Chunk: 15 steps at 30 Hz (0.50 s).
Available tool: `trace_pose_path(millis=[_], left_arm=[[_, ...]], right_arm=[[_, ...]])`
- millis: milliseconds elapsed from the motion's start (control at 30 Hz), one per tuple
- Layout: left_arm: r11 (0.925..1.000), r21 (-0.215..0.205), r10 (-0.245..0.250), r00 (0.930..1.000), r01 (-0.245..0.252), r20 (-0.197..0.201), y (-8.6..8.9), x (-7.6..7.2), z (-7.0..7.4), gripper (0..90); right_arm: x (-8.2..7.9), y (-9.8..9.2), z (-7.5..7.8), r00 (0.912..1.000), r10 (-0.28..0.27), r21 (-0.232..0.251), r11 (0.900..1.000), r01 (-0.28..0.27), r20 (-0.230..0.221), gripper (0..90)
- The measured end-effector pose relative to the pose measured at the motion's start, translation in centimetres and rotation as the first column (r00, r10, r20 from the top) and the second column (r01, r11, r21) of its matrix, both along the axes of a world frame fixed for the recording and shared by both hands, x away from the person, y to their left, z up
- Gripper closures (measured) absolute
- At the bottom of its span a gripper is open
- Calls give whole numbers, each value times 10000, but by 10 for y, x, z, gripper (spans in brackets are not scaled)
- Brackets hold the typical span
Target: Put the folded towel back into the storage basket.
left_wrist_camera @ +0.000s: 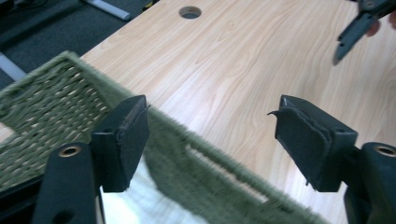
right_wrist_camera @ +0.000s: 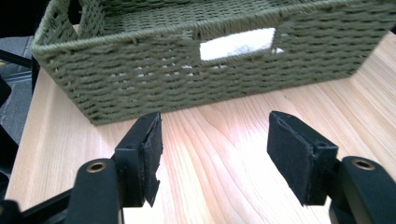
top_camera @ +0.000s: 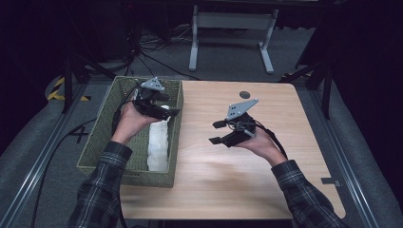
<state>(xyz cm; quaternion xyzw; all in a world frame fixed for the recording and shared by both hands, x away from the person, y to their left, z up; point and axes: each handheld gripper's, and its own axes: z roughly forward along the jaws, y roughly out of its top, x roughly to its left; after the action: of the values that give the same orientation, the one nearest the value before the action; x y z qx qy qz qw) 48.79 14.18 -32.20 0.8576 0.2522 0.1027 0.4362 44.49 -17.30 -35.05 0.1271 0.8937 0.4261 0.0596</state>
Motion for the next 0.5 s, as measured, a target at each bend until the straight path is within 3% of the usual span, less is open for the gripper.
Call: trace_pose_path(millis=[500], left_arm=[[9998,32,-172,9997,173,-155,-64,-31,-4,169]], right_arm=[[-5,-64,-5,9994,-351,-87,9993,351,45,317]])
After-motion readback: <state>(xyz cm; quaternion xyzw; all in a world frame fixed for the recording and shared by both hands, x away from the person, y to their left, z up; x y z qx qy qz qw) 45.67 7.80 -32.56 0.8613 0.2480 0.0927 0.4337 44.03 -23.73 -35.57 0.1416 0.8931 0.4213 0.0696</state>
